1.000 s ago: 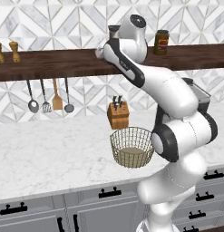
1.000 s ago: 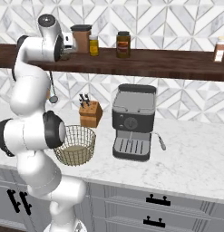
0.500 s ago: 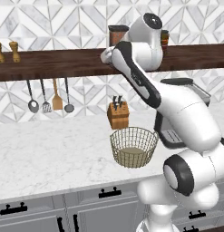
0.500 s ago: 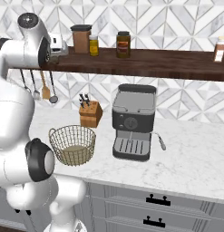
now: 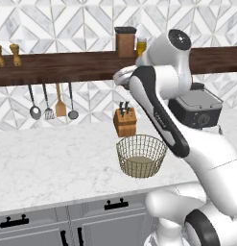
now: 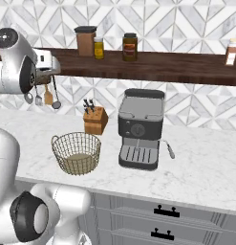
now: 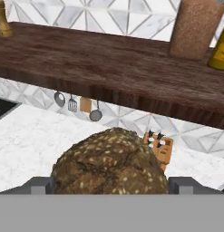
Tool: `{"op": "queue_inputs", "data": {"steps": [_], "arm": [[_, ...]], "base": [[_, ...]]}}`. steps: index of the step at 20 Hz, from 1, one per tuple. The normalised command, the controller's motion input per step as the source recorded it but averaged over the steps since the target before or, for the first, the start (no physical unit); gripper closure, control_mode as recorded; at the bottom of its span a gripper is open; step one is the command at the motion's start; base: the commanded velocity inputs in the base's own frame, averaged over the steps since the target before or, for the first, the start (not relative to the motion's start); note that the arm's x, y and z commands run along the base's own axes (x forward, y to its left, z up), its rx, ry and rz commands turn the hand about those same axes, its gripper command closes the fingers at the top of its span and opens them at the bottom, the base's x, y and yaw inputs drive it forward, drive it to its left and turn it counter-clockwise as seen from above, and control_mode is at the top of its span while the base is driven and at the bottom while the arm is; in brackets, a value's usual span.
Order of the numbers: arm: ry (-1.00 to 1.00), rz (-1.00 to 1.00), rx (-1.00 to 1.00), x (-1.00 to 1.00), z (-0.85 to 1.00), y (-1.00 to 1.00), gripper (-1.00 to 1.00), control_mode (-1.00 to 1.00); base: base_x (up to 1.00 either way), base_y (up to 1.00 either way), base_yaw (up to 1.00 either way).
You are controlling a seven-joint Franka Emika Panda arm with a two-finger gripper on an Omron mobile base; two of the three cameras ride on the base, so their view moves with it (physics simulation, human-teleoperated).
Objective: Open the cabinet, pick up the bread from the cabinet and place it in the basket. Then move the basket to the dining counter.
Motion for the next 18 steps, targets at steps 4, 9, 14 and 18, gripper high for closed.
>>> {"op": "queue_inputs", "data": {"steps": [4, 9, 14, 18], "arm": [[0.02, -0.07, 0.0, -1.0, -0.76, -0.03, 1.0, -1.0], [0.19, -0.24, 0.0, -0.48, -1.0, -0.56, 1.0, -1.0], [0.01, -0.2, 0.04, -0.09, -1.0, -0.24, 1.0, -1.0], [0.12, -0.17, 0.08, 0.62, -0.9, 0.0, 1.0, -1.0]], "base": [[0.0, 0.0, 0.0], [0.0, 0.0, 0.0], [0.0, 0.0, 0.0], [0.0, 0.0, 0.0]]}}
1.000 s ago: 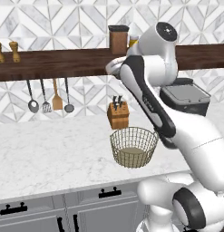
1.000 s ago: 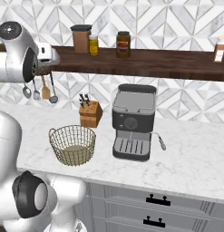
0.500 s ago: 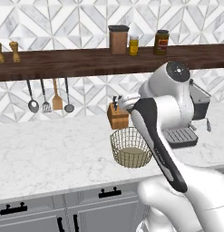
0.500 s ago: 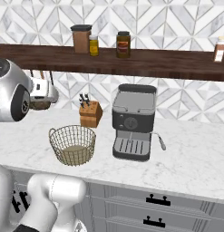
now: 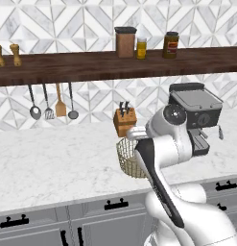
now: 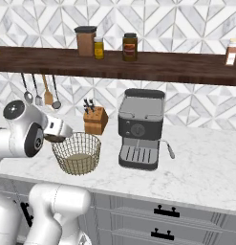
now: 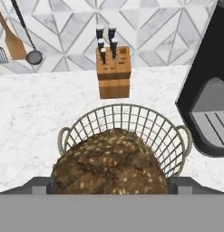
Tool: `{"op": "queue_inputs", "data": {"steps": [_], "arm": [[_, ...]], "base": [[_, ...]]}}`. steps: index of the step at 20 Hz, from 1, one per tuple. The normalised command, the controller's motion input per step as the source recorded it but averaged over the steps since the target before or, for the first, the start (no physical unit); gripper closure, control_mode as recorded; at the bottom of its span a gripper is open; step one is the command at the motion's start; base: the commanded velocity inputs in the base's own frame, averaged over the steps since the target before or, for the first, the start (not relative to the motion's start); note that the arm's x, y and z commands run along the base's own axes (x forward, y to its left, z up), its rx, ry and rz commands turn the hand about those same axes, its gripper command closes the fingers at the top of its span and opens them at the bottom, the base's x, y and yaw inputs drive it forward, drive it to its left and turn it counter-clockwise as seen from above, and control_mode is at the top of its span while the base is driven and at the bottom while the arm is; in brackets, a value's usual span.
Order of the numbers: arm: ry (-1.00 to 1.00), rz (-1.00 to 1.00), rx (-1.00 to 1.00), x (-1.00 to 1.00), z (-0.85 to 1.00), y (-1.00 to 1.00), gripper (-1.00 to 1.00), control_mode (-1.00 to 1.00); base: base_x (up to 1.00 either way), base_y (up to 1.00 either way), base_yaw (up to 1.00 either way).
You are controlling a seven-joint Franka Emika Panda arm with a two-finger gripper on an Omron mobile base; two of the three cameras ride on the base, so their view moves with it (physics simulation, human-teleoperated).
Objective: Open the cabinet, pick up the bread from the cabinet and place it in the basket. Then move the basket to the dining counter.
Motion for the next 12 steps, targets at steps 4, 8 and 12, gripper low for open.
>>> {"op": "queue_inputs", "data": {"steps": [4, 8, 12], "arm": [[0.14, -0.05, 0.2, 0.68, -0.62, -0.13, 1.0, -1.0], [0.15, -0.02, 0.16, 0.67, -0.79, 0.0, 1.0, -1.0], [0.03, -0.03, 0.03, 0.68, -0.41, 0.21, 1.0, -1.0]], "base": [[0.0, 0.0, 0.0], [0.0, 0.0, 0.0], [0.0, 0.0, 0.0]]}}
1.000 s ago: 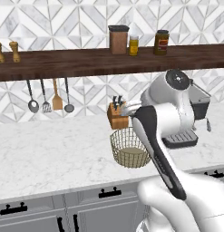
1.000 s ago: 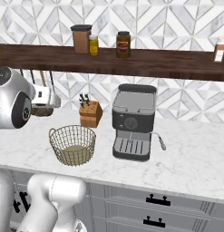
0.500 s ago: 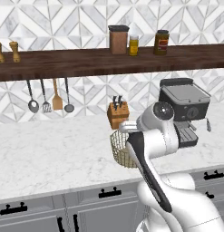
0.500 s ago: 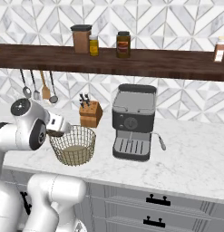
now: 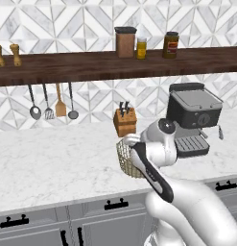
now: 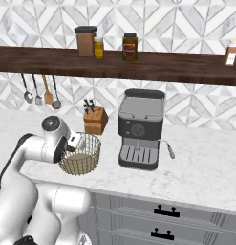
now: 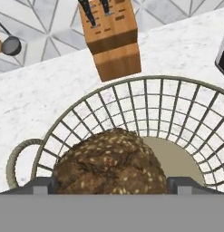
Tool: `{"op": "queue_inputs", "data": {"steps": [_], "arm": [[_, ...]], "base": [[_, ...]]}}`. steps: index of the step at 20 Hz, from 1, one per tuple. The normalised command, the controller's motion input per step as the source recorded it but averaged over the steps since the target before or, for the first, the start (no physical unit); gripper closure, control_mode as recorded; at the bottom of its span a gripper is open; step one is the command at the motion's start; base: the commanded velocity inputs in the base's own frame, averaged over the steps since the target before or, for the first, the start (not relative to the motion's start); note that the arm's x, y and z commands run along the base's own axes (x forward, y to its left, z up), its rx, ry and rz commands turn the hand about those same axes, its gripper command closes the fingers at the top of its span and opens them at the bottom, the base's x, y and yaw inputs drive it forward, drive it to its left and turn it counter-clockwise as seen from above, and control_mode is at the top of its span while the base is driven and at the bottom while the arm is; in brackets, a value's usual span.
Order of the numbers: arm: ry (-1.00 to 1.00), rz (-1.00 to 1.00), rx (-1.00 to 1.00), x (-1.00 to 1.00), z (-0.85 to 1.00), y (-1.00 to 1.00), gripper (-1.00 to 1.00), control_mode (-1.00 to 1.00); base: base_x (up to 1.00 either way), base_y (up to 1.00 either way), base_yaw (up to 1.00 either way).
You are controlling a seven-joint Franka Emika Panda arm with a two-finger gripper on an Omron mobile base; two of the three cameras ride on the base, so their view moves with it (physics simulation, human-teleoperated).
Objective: Open the cabinet, pick up the bread from the cabinet and place it in the basket. Then move the basket to the dining counter.
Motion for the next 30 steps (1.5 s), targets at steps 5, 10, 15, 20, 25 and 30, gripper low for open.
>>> {"op": "queue_inputs", "data": {"steps": [5, 10, 15, 20, 25, 30], "arm": [[0.04, -0.04, 0.0, 0.44, -0.28, 0.06, 1.0, -1.0], [0.03, -0.03, 0.0, 0.35, -0.31, 0.0, 1.0, -1.0], [0.01, 0.0, 0.0, 0.43, -0.25, -0.09, 1.0, -1.0], [0.0, 0.0, 0.0, 0.07, -0.11, -0.01, 1.0, -1.0], [0.0, 0.0, 0.0, 0.03, -0.02, -0.01, 1.0, -1.0], [0.0, 0.0, 0.0, -0.31, 0.0, 0.0, -1.0, -1.0]], "base": [[0.0, 0.0, 0.0], [0.0, 0.0, 0.0], [0.0, 0.0, 0.0], [0.0, 0.0, 0.0], [0.0, 0.0, 0.0], [0.0, 0.0, 0.0]]}}
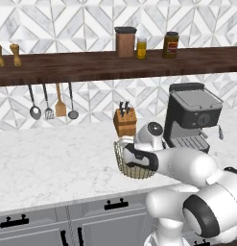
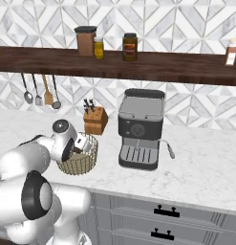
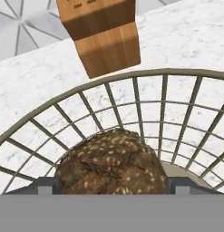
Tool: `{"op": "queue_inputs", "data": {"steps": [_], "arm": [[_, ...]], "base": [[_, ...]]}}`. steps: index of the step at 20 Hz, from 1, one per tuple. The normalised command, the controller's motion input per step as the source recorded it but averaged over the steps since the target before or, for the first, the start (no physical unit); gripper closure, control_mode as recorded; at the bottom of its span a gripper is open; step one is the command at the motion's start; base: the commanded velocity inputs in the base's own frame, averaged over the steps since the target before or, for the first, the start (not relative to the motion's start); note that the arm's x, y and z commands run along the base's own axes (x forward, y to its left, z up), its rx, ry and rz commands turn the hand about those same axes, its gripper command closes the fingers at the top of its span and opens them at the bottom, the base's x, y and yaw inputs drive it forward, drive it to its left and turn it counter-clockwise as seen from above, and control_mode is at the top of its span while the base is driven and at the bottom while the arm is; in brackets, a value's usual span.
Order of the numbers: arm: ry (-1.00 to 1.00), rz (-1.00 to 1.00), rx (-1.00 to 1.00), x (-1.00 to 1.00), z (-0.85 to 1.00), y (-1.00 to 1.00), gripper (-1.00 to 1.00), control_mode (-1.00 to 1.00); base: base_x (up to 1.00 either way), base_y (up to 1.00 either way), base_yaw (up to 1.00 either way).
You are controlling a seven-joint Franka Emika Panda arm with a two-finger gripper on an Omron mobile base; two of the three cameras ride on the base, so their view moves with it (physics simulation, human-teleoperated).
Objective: Open the cabinet, pick up the bread from the cabinet and place it in the basket. Then move the basket to the dining counter.
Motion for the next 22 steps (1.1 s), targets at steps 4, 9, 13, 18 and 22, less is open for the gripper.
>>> {"op": "queue_inputs", "data": {"steps": [4, 9, 13, 18, 22], "arm": [[0.0, 0.0, 0.0, -0.2, 0.03, 0.0, -1.0, -1.0], [0.0, 0.0, 0.0, 0.0, 0.08, 0.0, -1.0, -1.0], [-0.05, 0.0, 0.0, -0.61, 0.56, 0.0, -1.0, -1.0], [-0.05, 0.04, -0.01, -1.0, 0.71, 0.03, -1.0, -1.0], [0.0, 0.21, -0.08, -0.85, 0.49, 0.29, -1.0, -1.0]], "base": [[0.0, 0.0, 0.0], [0.0, 0.0, 0.0], [0.0, 0.0, 0.0], [0.0, 0.0, 0.0], [0.0, 0.0, 0.0]]}}
